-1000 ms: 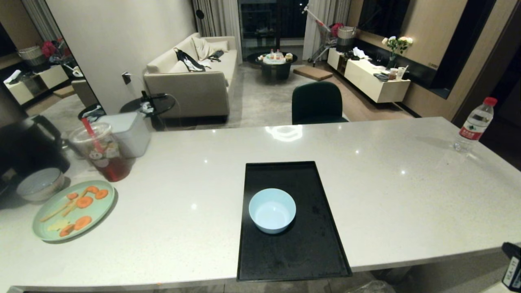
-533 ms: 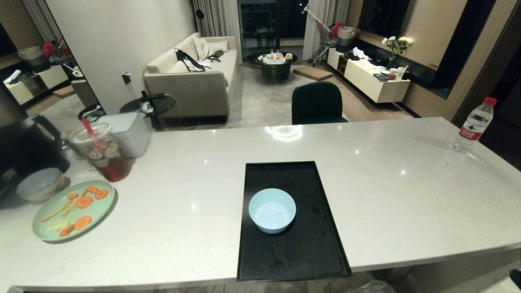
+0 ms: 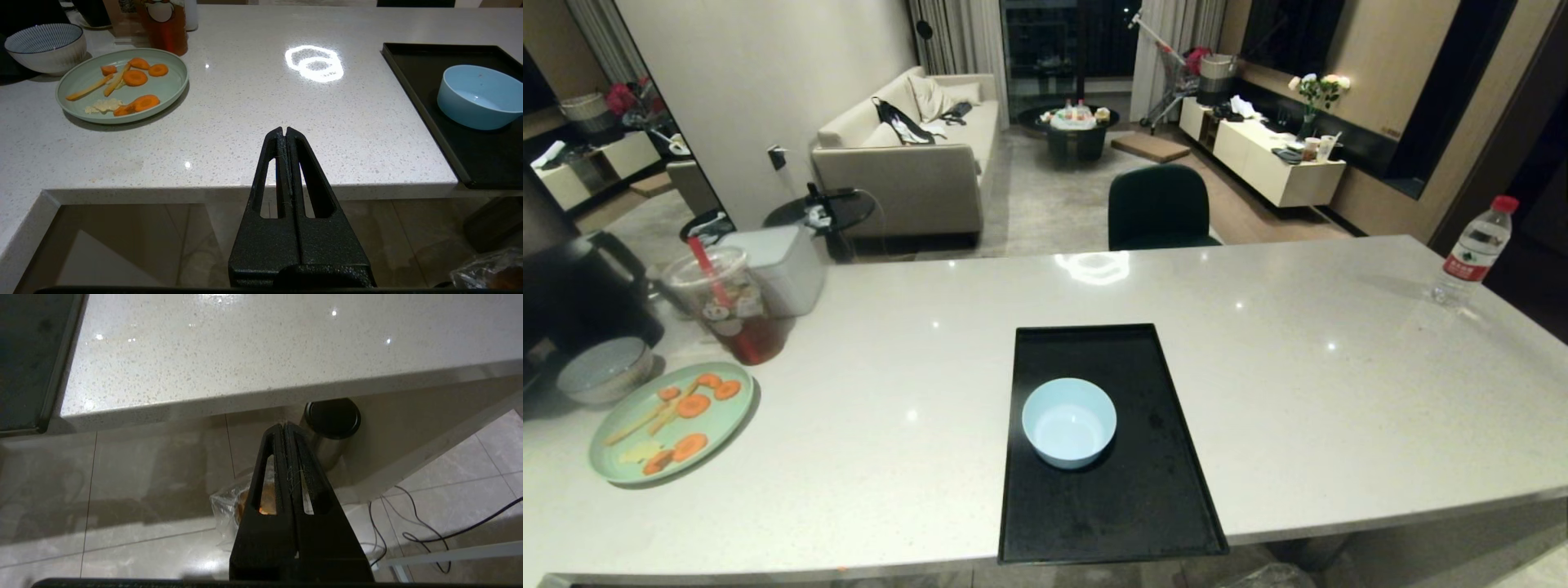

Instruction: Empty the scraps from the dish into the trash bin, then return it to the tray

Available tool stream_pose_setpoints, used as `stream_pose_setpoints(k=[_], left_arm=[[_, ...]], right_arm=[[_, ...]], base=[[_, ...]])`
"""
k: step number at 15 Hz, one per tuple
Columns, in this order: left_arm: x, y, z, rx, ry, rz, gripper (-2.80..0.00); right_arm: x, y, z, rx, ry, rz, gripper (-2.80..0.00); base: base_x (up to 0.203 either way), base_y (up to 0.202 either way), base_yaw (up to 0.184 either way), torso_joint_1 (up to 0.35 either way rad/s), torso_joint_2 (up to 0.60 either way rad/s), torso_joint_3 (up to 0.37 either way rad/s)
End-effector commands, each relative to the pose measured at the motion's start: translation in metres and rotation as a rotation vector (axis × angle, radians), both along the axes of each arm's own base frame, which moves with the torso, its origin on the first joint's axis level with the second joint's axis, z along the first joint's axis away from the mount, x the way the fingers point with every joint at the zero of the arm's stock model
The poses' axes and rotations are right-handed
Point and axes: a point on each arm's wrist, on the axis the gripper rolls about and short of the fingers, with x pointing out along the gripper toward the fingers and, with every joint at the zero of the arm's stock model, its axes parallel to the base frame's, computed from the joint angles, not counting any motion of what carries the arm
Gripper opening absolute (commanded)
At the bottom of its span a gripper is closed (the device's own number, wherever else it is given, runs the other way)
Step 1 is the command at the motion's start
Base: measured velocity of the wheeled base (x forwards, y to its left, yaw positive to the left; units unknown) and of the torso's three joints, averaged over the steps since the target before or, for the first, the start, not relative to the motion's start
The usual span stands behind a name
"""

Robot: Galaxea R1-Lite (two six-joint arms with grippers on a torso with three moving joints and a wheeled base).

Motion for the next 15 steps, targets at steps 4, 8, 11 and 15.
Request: stream_pose_setpoints(k=[4,8,11,15], left_arm=[[0.000,0.000,0.000,-0.001,0.000,0.000,-2.80],[0.000,0.000,0.000,-0.001,0.000,0.000,-2.80],[0.000,0.000,0.000,-0.001,0.000,0.000,-2.80],[0.000,0.000,0.000,-0.001,0.000,0.000,-2.80]], right_arm=[[-0.002,0.000,0.000,0.009,-0.022,-0.011,-2.80],[0.001,0.000,0.000,0.018,0.007,-0.045,-2.80],[-0.006,0.000,0.000,0.039,-0.080,0.050,-2.80],[-0.024,0.000,-0.003,0.042,-0.299,0.074,-2.80]], base=[[0.000,0.000,0.000,0.000,0.00,0.000],[0.000,0.000,0.000,0.000,0.00,0.000],[0.000,0.000,0.000,0.000,0.00,0.000],[0.000,0.000,0.000,0.000,0.00,0.000]])
